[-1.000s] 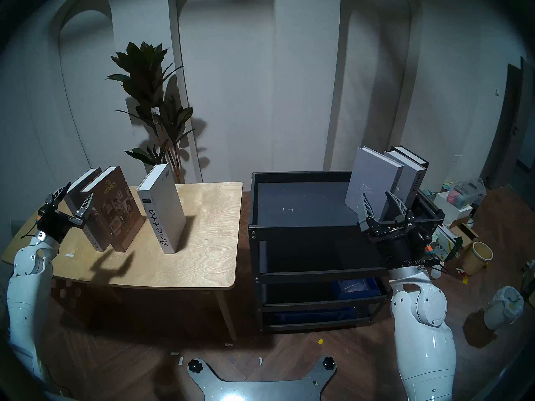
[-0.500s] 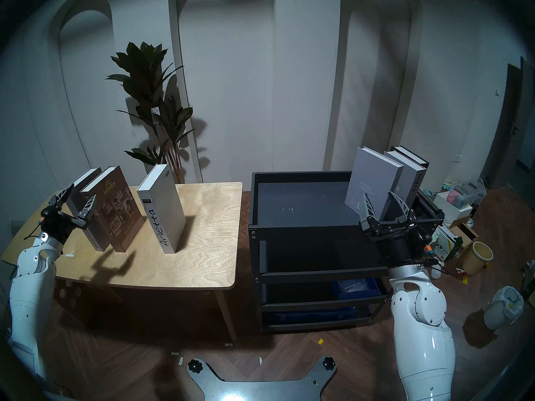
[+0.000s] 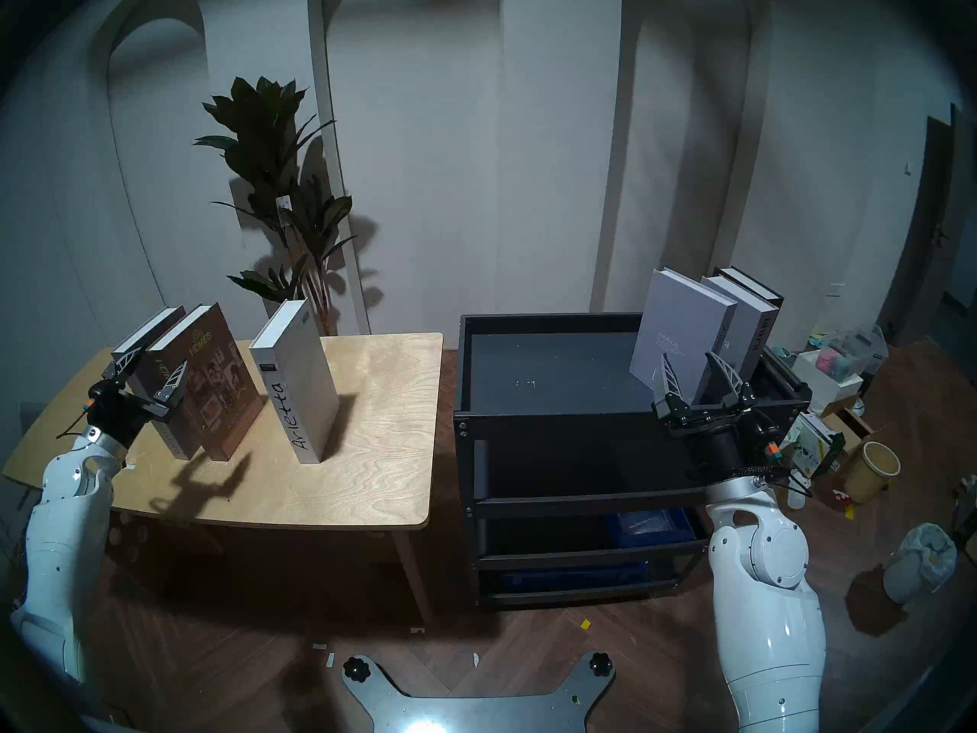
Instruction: Move the books from the display table onto the shelf, standing them upright with spines facing out and tallest at one end
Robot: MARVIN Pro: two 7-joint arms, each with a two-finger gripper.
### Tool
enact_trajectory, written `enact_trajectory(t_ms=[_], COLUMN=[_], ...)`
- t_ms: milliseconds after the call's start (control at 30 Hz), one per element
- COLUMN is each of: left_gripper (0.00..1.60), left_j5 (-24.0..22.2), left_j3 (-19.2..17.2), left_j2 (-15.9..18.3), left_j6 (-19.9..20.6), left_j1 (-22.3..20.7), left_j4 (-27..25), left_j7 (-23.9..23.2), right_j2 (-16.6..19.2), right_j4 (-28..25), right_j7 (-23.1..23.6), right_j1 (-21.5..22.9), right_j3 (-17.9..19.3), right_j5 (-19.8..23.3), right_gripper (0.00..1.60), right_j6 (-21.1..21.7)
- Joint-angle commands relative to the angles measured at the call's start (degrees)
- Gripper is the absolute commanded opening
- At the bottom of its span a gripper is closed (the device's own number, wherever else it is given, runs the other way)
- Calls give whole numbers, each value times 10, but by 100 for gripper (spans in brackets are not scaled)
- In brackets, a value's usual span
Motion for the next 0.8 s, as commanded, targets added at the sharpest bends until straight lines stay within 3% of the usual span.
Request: enact_trajectory(t_ms=[0,267,333,433,467,500,767], left_gripper=[160,160,132,52,35,0,0], left_j5=[-1,-31,-44,-66,-74,-79,-107], left_j3=[9,30,33,33,32,31,6], left_j2=[7,-7,-10,-16,-17,-18,-24], left_j6=[-5,13,27,47,54,59,92], left_j1=[-53,-72,-73,-72,-68,-63,-25], left_j4=[27,47,45,43,38,32,-33], left_j7=[-1,-31,-41,-56,-64,-67,-66], right_j2=[4,2,2,1,1,1,-1], right_j4=[8,19,21,23,24,24,24], right_j7=[-5,-12,-14,-16,-17,-17,-19], right_j1=[31,43,45,47,47,48,44], right_j3=[-6,-18,-20,-22,-23,-24,-32], right_j5=[-8,-20,-22,-24,-25,-25,-30], right_gripper=[160,160,160,160,160,160,160], right_j6=[-3,-7,-8,-10,-10,-10,-15])
